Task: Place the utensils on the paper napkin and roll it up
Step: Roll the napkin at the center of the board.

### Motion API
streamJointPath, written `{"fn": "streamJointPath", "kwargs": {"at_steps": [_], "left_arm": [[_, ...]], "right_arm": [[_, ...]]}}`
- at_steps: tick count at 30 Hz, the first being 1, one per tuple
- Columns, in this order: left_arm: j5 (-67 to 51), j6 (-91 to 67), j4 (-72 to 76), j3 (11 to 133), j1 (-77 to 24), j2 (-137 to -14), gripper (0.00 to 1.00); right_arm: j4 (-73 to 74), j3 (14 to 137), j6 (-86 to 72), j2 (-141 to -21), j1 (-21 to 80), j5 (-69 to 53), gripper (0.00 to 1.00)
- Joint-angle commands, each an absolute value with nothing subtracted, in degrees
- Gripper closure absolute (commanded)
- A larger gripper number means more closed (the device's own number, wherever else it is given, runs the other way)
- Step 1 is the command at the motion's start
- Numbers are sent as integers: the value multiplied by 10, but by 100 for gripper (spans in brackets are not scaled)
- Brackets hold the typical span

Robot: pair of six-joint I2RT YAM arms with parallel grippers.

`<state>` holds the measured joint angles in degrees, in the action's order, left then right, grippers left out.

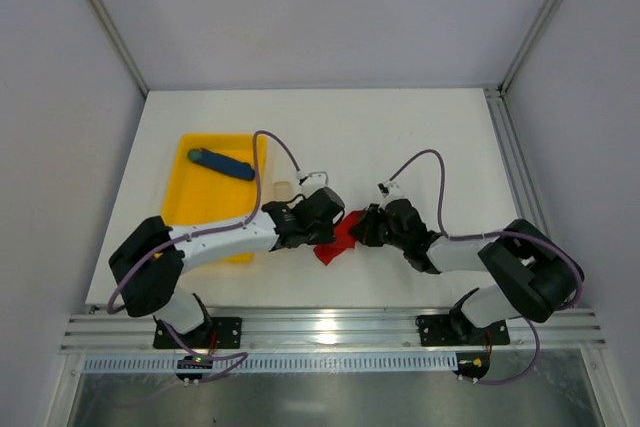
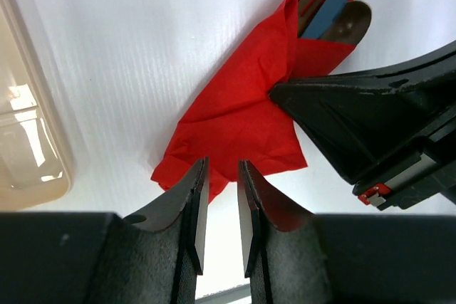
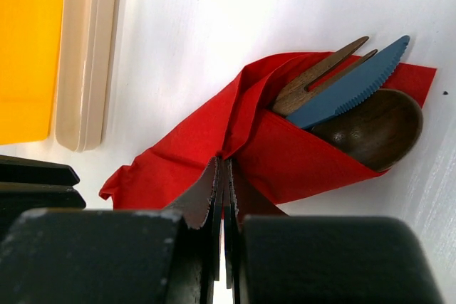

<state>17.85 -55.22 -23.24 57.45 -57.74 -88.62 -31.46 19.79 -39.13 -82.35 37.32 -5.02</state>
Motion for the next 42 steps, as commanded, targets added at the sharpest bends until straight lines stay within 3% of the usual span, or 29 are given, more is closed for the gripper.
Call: {"fn": "streamJointPath", "kwargs": {"at_steps": [1,26,37,42], "left_arm": [[172,-521,-252,581,-580,-891,74],[91,-507,-164,462,-585,-873,77],[139,-525,-199,470,-586,-801,76],[124,-536,-189,467,-591,-795,81]], "right_arm": [[-349,215,-359,-836,372,-58,96],[-323,238,-335,-840,369,-60,96],[-325,246,-325,-850,369,-81,96],[-330,238,-332,-838,369,-85,96]]}}
